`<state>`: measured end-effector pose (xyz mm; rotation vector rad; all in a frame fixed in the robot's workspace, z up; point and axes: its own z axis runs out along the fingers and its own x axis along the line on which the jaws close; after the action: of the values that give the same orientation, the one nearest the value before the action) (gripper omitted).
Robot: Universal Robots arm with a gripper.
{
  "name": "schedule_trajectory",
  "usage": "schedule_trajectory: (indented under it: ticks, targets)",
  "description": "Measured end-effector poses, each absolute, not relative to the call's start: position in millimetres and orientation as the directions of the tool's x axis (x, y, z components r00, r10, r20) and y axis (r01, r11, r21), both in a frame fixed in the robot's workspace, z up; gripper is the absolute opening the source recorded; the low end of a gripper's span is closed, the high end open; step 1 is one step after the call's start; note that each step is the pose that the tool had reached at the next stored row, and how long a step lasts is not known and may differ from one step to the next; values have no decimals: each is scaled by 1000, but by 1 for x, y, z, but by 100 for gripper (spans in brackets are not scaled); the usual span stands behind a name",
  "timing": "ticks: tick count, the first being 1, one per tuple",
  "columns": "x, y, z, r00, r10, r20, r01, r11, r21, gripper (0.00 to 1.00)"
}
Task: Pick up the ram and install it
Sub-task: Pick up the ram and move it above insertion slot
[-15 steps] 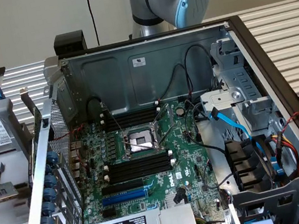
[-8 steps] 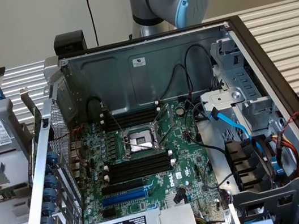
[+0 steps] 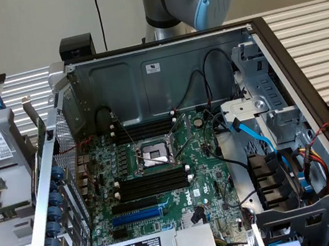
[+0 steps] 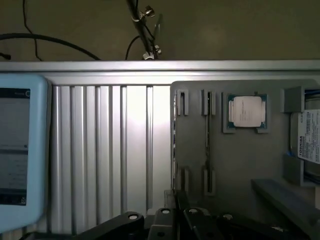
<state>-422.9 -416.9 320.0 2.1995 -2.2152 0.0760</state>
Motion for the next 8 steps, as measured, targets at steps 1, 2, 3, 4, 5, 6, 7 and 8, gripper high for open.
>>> schedule_trajectory:
  ticks: [1, 2, 3, 4, 5, 6, 7, 8]
  targets:
    - [-419, -419, 325, -8, -999, 48, -1000, 7, -21, 13]
    - [-415, -420, 329, -8, -999, 48, -1000, 7, -20, 13]
    - [-411, -422, 334, -8, -999, 48, -1000, 7, -20, 13]
    - [-408, -423, 338, -8, -999, 48, -1000, 7, -19, 13]
    - [-404, -425, 343, -8, -999, 48, -1000, 7, -19, 13]
    - [-400, -426, 347, -8, -999, 48, -1000, 7, -19, 13]
    - [-396, -428, 352, -8, -999, 48, -1000, 7, -18, 13]
    - [-392, -429, 357, -8, -999, 48, -1000, 7, -18, 13]
